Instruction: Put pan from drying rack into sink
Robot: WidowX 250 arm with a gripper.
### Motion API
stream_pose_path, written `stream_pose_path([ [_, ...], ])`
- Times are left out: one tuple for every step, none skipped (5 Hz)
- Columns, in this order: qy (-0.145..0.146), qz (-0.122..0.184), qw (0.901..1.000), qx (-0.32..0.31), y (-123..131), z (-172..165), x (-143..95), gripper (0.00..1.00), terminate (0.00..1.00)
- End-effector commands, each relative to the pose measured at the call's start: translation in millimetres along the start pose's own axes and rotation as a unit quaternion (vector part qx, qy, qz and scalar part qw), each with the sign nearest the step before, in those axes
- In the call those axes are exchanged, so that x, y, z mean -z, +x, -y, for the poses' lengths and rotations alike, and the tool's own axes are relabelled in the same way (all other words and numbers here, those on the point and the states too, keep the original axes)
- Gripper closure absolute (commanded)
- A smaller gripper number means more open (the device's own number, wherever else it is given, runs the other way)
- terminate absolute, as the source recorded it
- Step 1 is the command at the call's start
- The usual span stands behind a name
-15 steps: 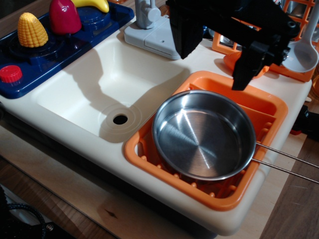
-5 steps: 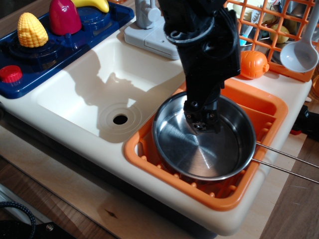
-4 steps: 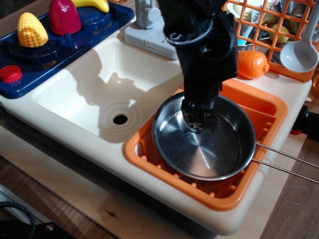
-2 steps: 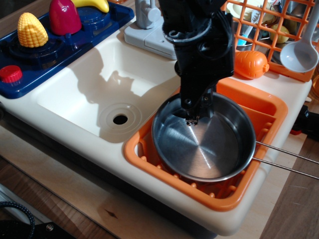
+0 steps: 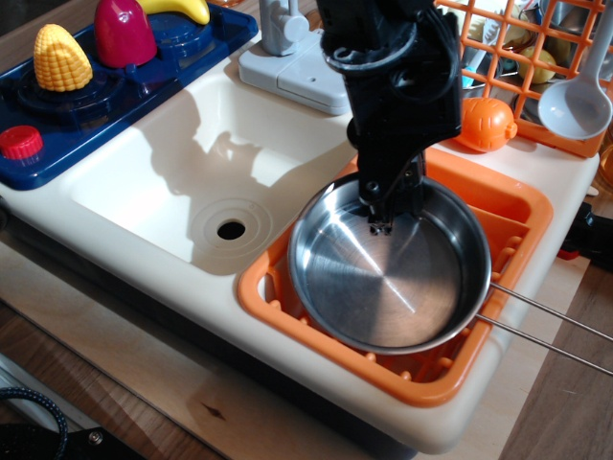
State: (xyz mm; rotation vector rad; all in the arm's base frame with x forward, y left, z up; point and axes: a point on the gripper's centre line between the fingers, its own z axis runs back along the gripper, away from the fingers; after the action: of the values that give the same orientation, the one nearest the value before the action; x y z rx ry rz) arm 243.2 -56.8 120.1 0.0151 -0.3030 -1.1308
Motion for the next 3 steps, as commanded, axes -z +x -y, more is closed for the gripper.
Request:
stream_pose_path([
  [-0.014,-0.006,0.9999,0.005,-9.4,-14.0,-38.3,1.0,0.0],
  [-0.025,-0.039,0.9988,0.018,-24.0,-24.6,-75.9,1.0,0.0],
  [0.003,-0.056,0.9975,0.044,-47.9,-21.9,-85.6,1.0,0.0],
])
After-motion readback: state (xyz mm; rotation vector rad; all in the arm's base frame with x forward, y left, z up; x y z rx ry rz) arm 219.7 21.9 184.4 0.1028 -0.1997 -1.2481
